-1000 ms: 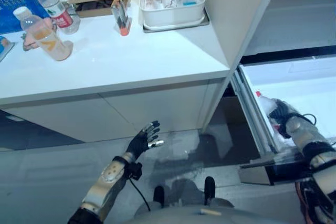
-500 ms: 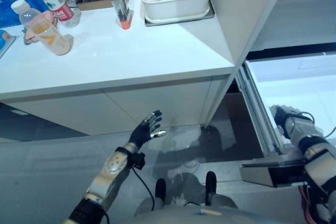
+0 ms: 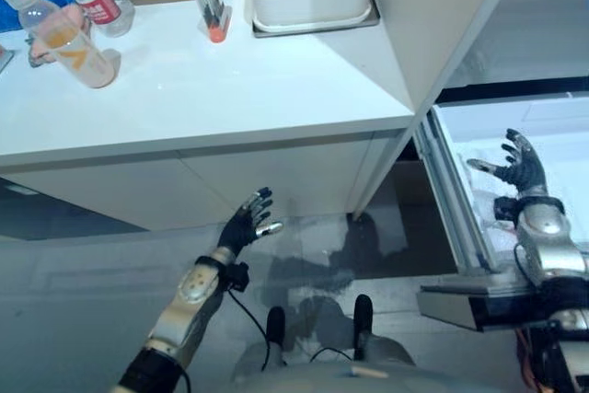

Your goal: Take the drinks into the refrigerator

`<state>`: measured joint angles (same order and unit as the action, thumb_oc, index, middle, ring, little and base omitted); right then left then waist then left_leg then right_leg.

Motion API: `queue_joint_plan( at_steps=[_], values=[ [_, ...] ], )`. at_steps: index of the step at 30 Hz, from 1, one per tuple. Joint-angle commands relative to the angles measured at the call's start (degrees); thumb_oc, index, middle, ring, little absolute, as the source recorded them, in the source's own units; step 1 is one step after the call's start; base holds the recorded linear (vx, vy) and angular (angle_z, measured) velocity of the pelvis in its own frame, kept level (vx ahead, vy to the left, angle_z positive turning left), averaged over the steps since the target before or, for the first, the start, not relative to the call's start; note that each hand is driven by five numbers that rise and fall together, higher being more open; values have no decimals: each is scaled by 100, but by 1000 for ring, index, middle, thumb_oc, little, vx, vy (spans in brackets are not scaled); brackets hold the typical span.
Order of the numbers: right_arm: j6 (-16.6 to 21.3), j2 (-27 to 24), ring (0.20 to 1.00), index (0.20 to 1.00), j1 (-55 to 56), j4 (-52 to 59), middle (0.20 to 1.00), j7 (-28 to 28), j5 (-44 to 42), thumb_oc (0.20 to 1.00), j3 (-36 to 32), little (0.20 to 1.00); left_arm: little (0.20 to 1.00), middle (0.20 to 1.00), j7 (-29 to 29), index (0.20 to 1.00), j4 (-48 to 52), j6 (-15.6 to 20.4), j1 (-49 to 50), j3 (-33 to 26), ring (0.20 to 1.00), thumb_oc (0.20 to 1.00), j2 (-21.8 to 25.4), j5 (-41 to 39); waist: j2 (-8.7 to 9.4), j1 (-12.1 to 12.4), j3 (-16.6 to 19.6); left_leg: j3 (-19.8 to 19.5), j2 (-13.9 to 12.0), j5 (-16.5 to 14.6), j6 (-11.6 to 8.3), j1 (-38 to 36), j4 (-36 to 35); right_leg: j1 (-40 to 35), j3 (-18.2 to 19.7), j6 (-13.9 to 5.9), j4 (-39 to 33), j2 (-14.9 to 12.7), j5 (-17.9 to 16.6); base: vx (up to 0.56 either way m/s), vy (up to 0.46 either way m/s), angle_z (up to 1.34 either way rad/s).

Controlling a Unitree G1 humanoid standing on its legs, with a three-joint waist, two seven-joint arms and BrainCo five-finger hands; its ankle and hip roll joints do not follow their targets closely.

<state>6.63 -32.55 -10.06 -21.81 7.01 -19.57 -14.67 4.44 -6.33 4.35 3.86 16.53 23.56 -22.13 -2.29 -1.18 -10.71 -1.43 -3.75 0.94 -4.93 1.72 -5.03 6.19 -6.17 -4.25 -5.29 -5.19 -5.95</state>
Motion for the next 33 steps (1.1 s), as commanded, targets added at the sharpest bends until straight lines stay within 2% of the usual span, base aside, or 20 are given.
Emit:
queue_joint_plan(
  at_steps=[1, 7, 13, 22, 33],
  values=[
    [668, 430, 1000, 1000, 1007, 170, 1000, 139, -615, 1000, -87, 1000, 1000, 1000, -16, 1000, -147, 390, 58, -193, 1000, 1000, -7, 318, 150, -353, 260, 190, 148, -14, 157, 324, 3, -103, 406, -400, 29, -283, 421, 24, 15, -10],
    [788, 420, 1000, 1000, 1512, 335, 1000, 264, -646, 1000, -944, 1000, 1000, 1000, 119, 1000, -116, 455, -12, -302, 1000, 1000, 29, 434, 138, -594, 396, 391, 118, -93, 153, 239, 3, -60, 616, -421, 29, -253, 428, 14, 9, -16],
    [836, 209, 1000, 1000, 1715, -501, 1000, 583, -593, 1000, -1563, 1000, 1000, 1000, 256, 1000, 125, 532, -238, -178, 1000, 1000, 145, 461, 92, -870, 434, 602, 91, -150, 164, 187, 3, 61, 859, -444, 29, -216, 376, -2, 13, -17],
    [760, 93, 1000, 1000, 2108, -1495, 1000, 768, -598, 1000, -2067, 1000, 1000, 1000, 425, 1000, 388, 533, -305, -69, 1000, 1000, 230, 360, 11, -1174, 433, 904, 55, -247, 179, 39, 3, 128, 1158, -465, 29, -149, 328, 7, 16, -22],
    [575, 36, 1000, 1000, 2505, -2882, 1000, 671, -635, 1000, -2262, 1000, 1000, 1000, 699, 1000, 953, 519, -372, 126, 1000, 1000, 367, 15, -74, -1360, 431, 1060, 60, -304, 183, -96, 3, 86, 1292, -474, 29, -145, 319, 11, 11, -18]
  ],
)
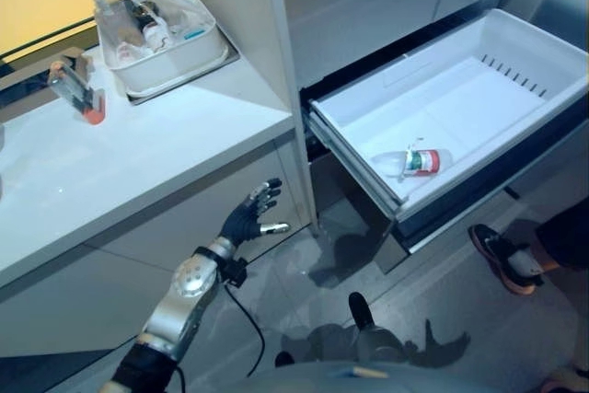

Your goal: Take the drinks into the refrigerator

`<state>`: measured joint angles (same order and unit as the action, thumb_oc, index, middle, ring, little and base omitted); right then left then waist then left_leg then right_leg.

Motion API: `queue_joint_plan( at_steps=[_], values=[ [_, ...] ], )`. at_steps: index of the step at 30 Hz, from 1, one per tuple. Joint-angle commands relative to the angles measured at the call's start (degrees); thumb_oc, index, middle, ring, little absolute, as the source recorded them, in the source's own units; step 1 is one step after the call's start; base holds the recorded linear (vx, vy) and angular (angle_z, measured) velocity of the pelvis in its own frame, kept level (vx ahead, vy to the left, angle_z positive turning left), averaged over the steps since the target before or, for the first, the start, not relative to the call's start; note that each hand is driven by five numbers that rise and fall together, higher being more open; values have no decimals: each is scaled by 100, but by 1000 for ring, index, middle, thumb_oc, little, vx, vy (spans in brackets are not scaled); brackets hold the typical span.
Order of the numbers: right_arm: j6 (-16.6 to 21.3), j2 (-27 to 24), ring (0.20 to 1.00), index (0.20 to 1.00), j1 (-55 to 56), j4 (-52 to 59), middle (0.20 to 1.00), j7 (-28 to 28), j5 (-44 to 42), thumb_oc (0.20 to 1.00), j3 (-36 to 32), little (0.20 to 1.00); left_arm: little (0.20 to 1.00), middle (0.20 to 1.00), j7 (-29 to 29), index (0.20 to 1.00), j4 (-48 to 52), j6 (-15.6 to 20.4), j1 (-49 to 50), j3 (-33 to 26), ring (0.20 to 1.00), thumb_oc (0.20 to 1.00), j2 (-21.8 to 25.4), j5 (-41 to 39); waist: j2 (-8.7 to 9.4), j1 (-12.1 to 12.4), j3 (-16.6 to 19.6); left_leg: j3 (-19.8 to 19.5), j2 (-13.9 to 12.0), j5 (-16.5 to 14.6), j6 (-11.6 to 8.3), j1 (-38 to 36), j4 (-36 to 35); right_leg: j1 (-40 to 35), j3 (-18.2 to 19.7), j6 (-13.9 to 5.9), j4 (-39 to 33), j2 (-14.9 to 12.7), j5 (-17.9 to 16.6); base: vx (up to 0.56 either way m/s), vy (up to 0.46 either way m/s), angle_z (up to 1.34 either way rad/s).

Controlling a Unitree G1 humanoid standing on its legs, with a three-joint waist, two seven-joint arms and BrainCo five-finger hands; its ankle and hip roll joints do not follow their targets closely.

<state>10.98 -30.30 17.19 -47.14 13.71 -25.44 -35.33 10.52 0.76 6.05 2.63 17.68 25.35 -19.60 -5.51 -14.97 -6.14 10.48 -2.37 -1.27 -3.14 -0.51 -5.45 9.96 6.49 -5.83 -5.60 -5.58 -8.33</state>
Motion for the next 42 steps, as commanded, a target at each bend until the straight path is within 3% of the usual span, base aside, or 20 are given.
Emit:
queue_joint_plan(
  at_steps=[1, 6, 7, 9, 16, 22, 23, 34, 42],
  values=[
    [114, -237, 1000, 1000, -232, -558, 1000, -56, -17, 1000, -109, 1000, 1000, 1000, 89, 1000, 266, 348, -279, 23, 1000, 1000, 213, -261, 242, 21, -35, -125, -77, -87, 6, 116, 45, -299, 35, -315, 60, -107, 558, 0, 0, 0],
    [-118, -294, 1000, 1000, -250, -1157, 1000, -316, 352, 1000, 299, 1000, 1000, 1000, 237, 1000, 554, 346, -291, 96, 1000, 1000, 323, -381, 216, 32, -76, -109, -80, -71, -7, 91, 45, -320, 24, -330, 60, -123, 542, -1, 0, -2],
    [-135, -288, 909, 909, -276, -1149, 909, -350, 390, 909, 361, 909, 1000, 1000, 247, 1000, 590, 351, -279, 110, 1000, 1000, 335, -400, 210, 40, -81, -105, -78, -68, -8, 90, 45, -322, 23, -334, 60, -125, 541, 0, 0, 0],
    [-226, -272, 200, 200, -341, -1149, 200, -364, 763, 200, 657, 200, 1000, 1000, 255, 1000, 645, 339, -266, 150, 1000, 1000, 352, -437, 206, 78, -93, -98, -77, -57, -8, 85, 45, -326, 12, -337, 60, -128, 529, 0, 0, 0],
    [-353, -319, 200, 200, -709, -462, 200, -386, 1820, 200, 1597, 200, 1000, 1000, 290, 1000, 658, 312, -202, 284, 1000, 1000, 399, -534, 207, 278, -135, -161, -50, 8, -10, 154, 45, -295, -45, -352, 60, -138, 492, 0, 0, 0],
    [-410, -361, 200, 200, -1284, 37, 200, -334, 2211, 200, 2186, 200, 1000, 1000, 275, 1000, 657, 288, -138, 356, 1000, 1000, 406, -590, 234, 458, -155, -242, -32, 53, -6, 237, 45, -274, -127, -352, 60, -158, 476, -15, -13, 5],
    [-406, -330, 200, 200, -1546, 515, 200, -312, 2356, 200, 2452, 200, 1000, 1000, 233, 1000, 690, 275, -101, 362, 1000, 1000, 408, -613, 253, 567, -176, -291, -22, 83, -6, 294, 45, -256, -187, -350, 60, -163, 467, -34, -21, 4],
    [-422, -521, 200, 200, -2892, 1475, 200, -383, 2575, 200, 3508, 200, 1000, 1000, 59, 1000, 768, 266, -105, 472, 1000, 1000, 479, -615, 312, 902, -363, -518, 47, 240, 5, 649, 45, -20, -383, -331, 60, -211, 353, -45, -9, 9],
    [-483, -945, 200, 200, -4841, 1296, 200, -481, 2830, 200, 4988, 200, 1000, 1000, -79, 1000, 1069, 341, -306, 668, 1000, 1000, 712, -645, 345, 1264, -550, -745, 134, 427, -10, 1058, 45, 264, -586, -271, 60, -262, 230, -32, 2, 13]
  ],
)
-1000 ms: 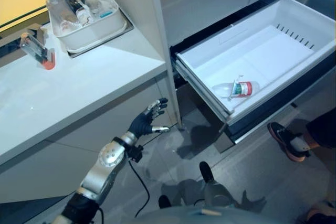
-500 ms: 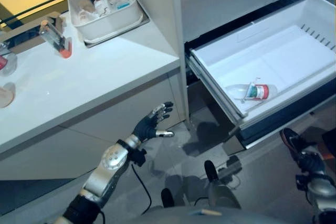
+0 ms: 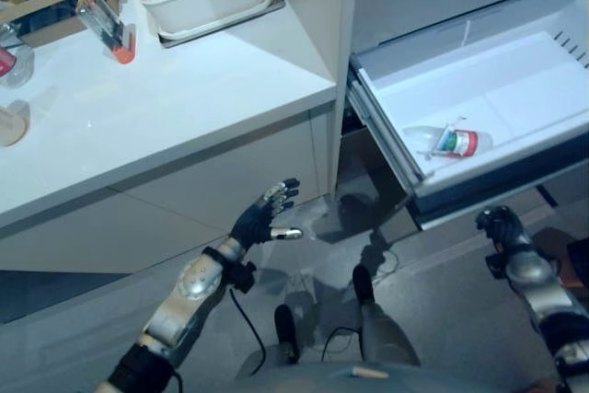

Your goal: Take the drinks into the refrigerator

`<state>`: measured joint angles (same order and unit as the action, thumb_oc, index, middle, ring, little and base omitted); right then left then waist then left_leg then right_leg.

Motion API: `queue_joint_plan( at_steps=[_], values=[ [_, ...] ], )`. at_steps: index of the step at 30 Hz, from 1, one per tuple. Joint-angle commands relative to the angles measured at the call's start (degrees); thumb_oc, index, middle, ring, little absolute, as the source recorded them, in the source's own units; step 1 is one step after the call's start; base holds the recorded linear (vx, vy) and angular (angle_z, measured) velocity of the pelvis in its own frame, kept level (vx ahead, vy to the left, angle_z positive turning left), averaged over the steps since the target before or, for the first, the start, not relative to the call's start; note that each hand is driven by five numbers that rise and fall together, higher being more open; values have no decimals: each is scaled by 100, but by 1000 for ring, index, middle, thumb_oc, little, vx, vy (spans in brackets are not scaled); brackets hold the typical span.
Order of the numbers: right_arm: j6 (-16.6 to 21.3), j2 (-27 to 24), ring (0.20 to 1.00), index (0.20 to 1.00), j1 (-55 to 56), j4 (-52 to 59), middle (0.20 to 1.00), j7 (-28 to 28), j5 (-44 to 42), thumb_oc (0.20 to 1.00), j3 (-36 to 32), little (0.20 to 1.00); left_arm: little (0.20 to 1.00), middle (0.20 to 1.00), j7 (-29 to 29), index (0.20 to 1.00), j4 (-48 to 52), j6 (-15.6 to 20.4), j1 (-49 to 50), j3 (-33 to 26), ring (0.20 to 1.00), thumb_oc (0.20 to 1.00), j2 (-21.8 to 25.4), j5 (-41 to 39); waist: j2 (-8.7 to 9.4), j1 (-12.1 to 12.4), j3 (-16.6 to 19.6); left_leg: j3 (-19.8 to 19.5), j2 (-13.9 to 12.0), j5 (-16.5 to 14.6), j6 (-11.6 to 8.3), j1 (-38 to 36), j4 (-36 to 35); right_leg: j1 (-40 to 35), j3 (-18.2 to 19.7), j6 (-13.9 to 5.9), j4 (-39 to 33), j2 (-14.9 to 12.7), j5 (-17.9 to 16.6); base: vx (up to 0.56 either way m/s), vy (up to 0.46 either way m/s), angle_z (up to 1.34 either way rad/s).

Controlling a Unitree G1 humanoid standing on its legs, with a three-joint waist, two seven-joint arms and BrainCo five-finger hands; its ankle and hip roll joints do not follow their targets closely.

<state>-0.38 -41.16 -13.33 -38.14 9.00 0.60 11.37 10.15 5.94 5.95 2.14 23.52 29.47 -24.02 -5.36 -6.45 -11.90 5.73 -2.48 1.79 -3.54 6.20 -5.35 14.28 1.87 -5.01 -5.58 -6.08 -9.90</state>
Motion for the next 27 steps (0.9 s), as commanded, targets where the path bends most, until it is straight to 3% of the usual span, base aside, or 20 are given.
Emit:
queue_joint_plan(
  at_steps=[1, 7, 12, 20, 27],
  values=[
    [630, 81, 200, 200, -2067, 309, 200, -24, 253, 200, 507, 200, 1000, 1000, -57, 1000, 574, 358, -281, 109, 1000, 1000, 317, -231, 336, 442, -4, -278, 144, 137, 28, 420, 35, -139, -135, -350, 58, -212, 378, -14, 18, 8],
    [420, -200, 200, 200, -3793, -325, 200, 6, 435, 200, 1416, 200, 1000, 1000, -237, 1000, 630, 369, -494, 208, 1000, 1000, 324, -263, 379, 581, -203, -288, 149, 226, 16, 631, 35, 94, -134, -343, 58, -211, 278, -19, 13, 7],
    [207, 93, 200, 200, -4995, -633, 200, 37, 616, 200, 1947, 200, 1000, 1000, -483, 1000, 474, 375, -728, 251, 1000, 1000, 136, -118, 378, 620, -381, -267, 160, 264, 17, 742, 35, 227, -84, -327, 58, -192, 231, 0, 0, 0],
    [161, 342, 200, 200, -5537, -988, 200, 224, 401, 200, 1993, 200, 1000, 1000, -800, 1000, 170, 424, -945, 247, 1000, 1000, -79, 345, 331, 590, -638, -311, 160, 342, -2, 908, 35, 374, -71, -304, 58, -193, 178, -7, 0, 1],
    [139, 332, 200, 200, -5119, -513, 200, 398, 456, 200, 1698, 200, 1000, 1000, -956, 1000, -95, 421, -925, 204, 1000, 1000, -309, 407, 330, 532, -739, -333, 171, 314, 18, 923, 35, 364, -29, -294, 58, -196, 200, 0, 0, 0]
  ],
)
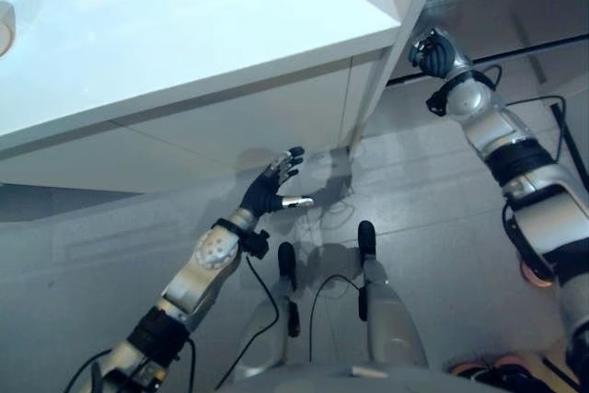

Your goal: Take the drinks into the refrigerator

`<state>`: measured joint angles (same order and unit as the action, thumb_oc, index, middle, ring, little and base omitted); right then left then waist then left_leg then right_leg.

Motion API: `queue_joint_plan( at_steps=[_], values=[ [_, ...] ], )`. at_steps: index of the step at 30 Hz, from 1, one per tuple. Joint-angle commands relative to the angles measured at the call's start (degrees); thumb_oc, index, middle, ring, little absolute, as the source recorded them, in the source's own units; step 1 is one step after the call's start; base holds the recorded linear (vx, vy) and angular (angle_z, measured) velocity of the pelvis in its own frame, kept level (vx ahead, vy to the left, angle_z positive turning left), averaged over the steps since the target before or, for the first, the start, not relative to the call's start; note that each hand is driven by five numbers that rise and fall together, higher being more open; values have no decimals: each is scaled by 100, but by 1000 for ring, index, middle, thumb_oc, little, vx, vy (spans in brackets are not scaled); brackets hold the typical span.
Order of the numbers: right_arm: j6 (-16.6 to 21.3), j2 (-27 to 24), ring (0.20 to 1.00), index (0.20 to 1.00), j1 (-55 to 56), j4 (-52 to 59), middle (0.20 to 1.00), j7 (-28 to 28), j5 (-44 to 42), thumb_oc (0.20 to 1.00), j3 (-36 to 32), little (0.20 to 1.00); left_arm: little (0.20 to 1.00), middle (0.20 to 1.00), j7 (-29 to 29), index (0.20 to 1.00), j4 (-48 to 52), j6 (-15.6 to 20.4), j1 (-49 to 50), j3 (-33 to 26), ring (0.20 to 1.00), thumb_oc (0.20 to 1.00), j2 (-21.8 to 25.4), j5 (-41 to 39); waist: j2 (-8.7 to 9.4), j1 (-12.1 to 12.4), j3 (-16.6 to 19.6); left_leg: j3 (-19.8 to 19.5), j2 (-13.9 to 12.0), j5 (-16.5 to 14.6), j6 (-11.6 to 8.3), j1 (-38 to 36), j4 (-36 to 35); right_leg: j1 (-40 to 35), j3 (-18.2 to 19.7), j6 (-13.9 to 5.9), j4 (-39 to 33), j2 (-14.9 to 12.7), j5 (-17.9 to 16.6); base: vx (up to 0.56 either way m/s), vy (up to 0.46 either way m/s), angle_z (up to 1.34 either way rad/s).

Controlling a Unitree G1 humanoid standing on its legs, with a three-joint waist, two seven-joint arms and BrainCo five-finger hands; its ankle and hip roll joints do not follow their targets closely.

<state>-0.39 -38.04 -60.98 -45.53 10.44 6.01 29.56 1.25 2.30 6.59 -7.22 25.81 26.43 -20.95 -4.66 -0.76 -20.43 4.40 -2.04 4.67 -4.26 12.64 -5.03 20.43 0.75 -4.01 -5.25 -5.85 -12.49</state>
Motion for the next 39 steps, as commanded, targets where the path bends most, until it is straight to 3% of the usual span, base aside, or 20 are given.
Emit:
queue_joint_plan(
  at_steps=[1, 4, 5, 6, 12, 20, 22, 25, 31, 32, 33, 39],
  values=[
    [163, 20, 200, 200, -206, 296, 200, 292, -118, 200, -218, 200, 1000, 1000, -88, 1000, 256, 355, -5, -30, 1000, 1000, -37, 112, 248, -59, 100, -204, 137, 23, 93, 281, 3, -262, 93, -385, 25, -222, 463, 0, 0, 0],
    [244, -34, 200, 200, 426, 708, 200, 393, -327, 200, -671, 200, 1000, 1000, -103, 1000, 231, 338, 14, -42, 1000, 1000, -93, 169, 230, -97, 66, -256, 152, 15, 104, 263, 3, -307, 67, -376, 33, -244, 468, 0, 0, 0],
    [296, -38, 288, 288, 687, 828, 288, 381, -397, 288, -794, 288, 1000, 1000, -95, 1000, 219, 323, 20, -73, 1000, 1000, -131, 189, 217, -123, 47, -268, 159, 9, 110, 254, 3, -314, 72, -370, 55, -253, 477, -11, 3, 4],
    [320, -27, 1000, 1000, 1001, 996, 1000, 437, -472, 1000, -996, 1000, 1000, 1000, -110, 1000, 200, 332, 37, -63, 1000, 1000, -134, 220, 214, -133, 49, -285, 172, -6, 122, 234, 3, -332, 65, -367, 79, -263, 488, -6, 11, 4],
    [661, 395, 1000, 1000, 3169, 1749, 1000, 512, -1053, 1000, -2141, 1000, 1000, 1000, -126, 1000, 21, 368, 120, -300, 1000, 1000, -97, 300, 148, -268, -4, -341, 185, -45, 177, 130, 3, -230, 78, -345, 431, -269, 636, -14, 11, 7],
    [1063, 1169, 1000, 1000, 5829, 2036, 1000, 244, -1608, 1000, -3273, 1000, 1000, 1000, -54, 1000, -687, 358, 750, -789, 1000, 1000, -162, 300, 257, -485, 343, -330, 132, -143, 156, -248, 3, -558, 47, -309, 511, -171, 846, 22, -7, 1],
    [1068, 1236, 1000, 1000, 6002, 1979, 1000, 163, -1676, 1000, -3318, 1000, 1000, 1000, -55, 1000, -829, 365, 819, -824, 1000, 1000, -194, 336, 272, -497, 395, -325, 122, -160, 145, -303, 3, -637, 37, -307, 494, -169, 870, 53, -14, -1],
    [1009, 1484, 1000, 1000, 6220, 939, 1000, 62, -1872, 1000, -3244, 1000, 1000, 1000, -181, 1000, -2014, 239, 934, -1006, 1000, 1000, -659, 382, 327, -526, 614, -328, 65, -208, 120, -541, 3, -880, 0, -289, 505, -151, 955, 55, -21, -1],
    [840, 1694, 1000, 1000, 6242, -163, 1000, -121, -1952, 1000, -3097, 1000, 1000, 1000, -324, 1000, -3389, 69, 840, -1302, 1000, 1000, -1026, 853, 372, -549, 879, -318, 6, -274, 88, -798, 3, -1225, -53, -285, 373, -133, 994, 52, -17, 0],
    [795, 1716, 1000, 1000, 6235, -400, 1000, -171, -1934, 1000, -3027, 1000, 1000, 1000, -342, 1000, -3820, 0, 822, -1399, 1000, 1000, -1154, 695, 385, -540, 951, -317, -6, -283, 88, -832, 3, -1283, -59, -288, 331, -135, 993, 53, -15, 2],
    [649, 1818, 1000, 1000, 6071, -1126, 1000, -221, -1825, 1000, -2847, 1000, 1000, 1000, -423, 1000, -5004, -143, 572, -1537, 1000, 1000, -1401, 741, 399, -529, 1096, -317, -23, -292, 84, -900, 3, -1388, -87, -280, 289, -121, 1006, 53, -15, 1],
    [467, 2069, 1000, 1000, 5882, -2231, 1000, -430, -1503, 1000, -2509, 1000, 1000, 1000, -453, 1000, -6678, -239, 319, -1773, 1000, 1000, -1512, 1378, 461, -496, 1418, -320, -46, -389, 77, -1096, 3, -1640, -110, -283, 198, -140, 1042, 74, -12, 0]
  ],
)
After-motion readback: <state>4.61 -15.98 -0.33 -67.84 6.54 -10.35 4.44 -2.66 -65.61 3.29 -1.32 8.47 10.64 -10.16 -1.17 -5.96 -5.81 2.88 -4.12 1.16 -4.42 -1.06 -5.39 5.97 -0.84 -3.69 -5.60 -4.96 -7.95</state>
